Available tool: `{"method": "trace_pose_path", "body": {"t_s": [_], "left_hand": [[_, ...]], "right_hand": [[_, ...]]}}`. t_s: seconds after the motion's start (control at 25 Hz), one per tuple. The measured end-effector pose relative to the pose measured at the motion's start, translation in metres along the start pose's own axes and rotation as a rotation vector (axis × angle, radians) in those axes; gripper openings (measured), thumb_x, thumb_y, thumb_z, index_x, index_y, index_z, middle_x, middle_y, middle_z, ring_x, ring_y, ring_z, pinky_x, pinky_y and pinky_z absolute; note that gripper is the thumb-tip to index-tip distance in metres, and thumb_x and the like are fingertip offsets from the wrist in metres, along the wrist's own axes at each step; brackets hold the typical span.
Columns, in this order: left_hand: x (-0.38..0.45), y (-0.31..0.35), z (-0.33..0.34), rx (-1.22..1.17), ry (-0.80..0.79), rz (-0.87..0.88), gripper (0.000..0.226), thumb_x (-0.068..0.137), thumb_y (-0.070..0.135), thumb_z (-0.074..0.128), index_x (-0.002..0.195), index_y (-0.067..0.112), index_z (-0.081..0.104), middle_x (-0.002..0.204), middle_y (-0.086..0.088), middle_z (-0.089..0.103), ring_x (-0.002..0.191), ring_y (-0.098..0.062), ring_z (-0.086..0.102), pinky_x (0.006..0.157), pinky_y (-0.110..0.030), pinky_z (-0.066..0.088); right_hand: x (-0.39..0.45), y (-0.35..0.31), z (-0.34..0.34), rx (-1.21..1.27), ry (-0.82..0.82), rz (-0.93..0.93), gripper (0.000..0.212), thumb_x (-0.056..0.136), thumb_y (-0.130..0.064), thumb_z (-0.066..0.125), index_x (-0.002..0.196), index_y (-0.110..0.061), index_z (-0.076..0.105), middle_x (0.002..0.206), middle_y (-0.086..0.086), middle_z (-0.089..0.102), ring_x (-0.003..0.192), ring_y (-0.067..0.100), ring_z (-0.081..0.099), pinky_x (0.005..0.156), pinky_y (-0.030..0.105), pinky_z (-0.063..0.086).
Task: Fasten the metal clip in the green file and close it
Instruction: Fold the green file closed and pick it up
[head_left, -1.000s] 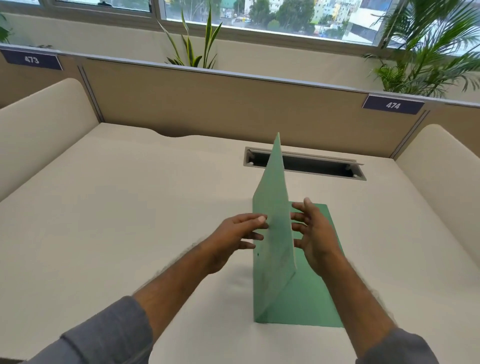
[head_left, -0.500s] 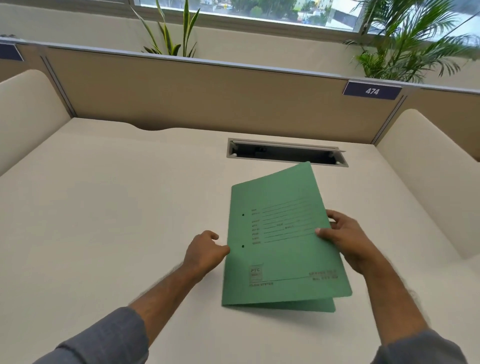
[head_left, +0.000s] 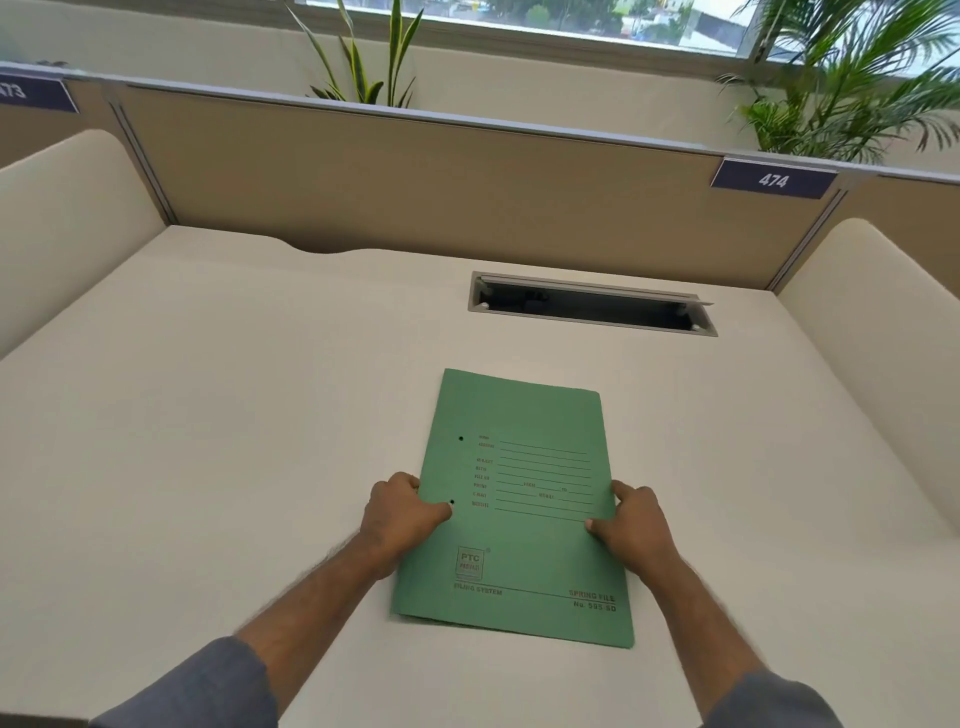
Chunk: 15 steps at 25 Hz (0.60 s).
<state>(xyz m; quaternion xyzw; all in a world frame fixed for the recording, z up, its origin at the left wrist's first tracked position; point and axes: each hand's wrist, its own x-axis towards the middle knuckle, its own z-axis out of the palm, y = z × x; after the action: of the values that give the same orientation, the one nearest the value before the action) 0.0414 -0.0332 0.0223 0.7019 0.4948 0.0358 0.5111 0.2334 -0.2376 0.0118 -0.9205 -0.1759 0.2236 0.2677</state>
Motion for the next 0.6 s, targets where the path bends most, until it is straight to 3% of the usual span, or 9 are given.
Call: {"method": "trace_pose_path", "body": {"t_s": [0.12, 0.24, 0.36, 0.52, 0.6], "left_hand": [[-0.006, -0.001, -0.004, -0.231, -0.066, -0.046, 0.015, 0.079, 0.013, 0.074, 0.088, 0.018, 0.064, 0.103, -0.008, 0.075, 0.080, -0.020, 0.073, 0.072, -0.036, 0.061], [-0.016, -0.012, -0.007, -0.338, -0.226, 0.068, 0.047, 0.078, 0.014, 0.077, 0.120, 0.025, 0.057, 0.109, -0.001, 0.074, 0.088, -0.018, 0.075, 0.072, -0.033, 0.061], [-0.023, -0.025, -0.011, -0.504, -0.436, 0.143, 0.067, 0.083, -0.001, 0.067, 0.127, 0.045, 0.049, 0.117, -0.002, 0.074, 0.102, -0.027, 0.073, 0.077, -0.040, 0.062], [-0.017, -0.030, -0.012, -0.690, -0.381, 0.135, 0.074, 0.085, -0.015, 0.058, 0.133, 0.040, 0.046, 0.117, -0.010, 0.074, 0.102, -0.039, 0.071, 0.075, -0.049, 0.061], [-0.012, -0.024, -0.017, -0.757, -0.335, 0.148, 0.070, 0.085, -0.012, 0.062, 0.135, 0.035, 0.044, 0.117, -0.012, 0.074, 0.101, -0.040, 0.071, 0.073, -0.050, 0.061]], "right_hand": [[0.003, 0.000, 0.000, -0.026, -0.016, -0.007, 0.039, 0.076, -0.013, 0.073, 0.113, -0.010, 0.063, 0.103, 0.021, 0.061, 0.088, 0.036, 0.066, 0.080, 0.042, 0.057], [0.005, 0.002, 0.001, -0.007, -0.038, 0.005, 0.038, 0.076, -0.014, 0.072, 0.112, -0.011, 0.063, 0.102, 0.022, 0.061, 0.088, 0.037, 0.066, 0.080, 0.043, 0.058], [0.005, -0.001, 0.000, -0.045, -0.055, 0.050, 0.040, 0.077, -0.024, 0.070, 0.115, -0.017, 0.060, 0.105, 0.017, 0.060, 0.091, 0.034, 0.066, 0.084, 0.048, 0.056], [-0.001, -0.009, 0.004, -0.164, -0.018, 0.094, 0.055, 0.080, -0.050, 0.063, 0.129, -0.029, 0.049, 0.118, 0.007, 0.053, 0.108, 0.029, 0.057, 0.095, 0.043, 0.044], [-0.004, -0.012, 0.006, 0.047, 0.021, 0.028, 0.055, 0.083, -0.052, 0.063, 0.132, -0.032, 0.047, 0.122, 0.005, 0.057, 0.111, 0.024, 0.059, 0.095, 0.043, 0.044]]}}
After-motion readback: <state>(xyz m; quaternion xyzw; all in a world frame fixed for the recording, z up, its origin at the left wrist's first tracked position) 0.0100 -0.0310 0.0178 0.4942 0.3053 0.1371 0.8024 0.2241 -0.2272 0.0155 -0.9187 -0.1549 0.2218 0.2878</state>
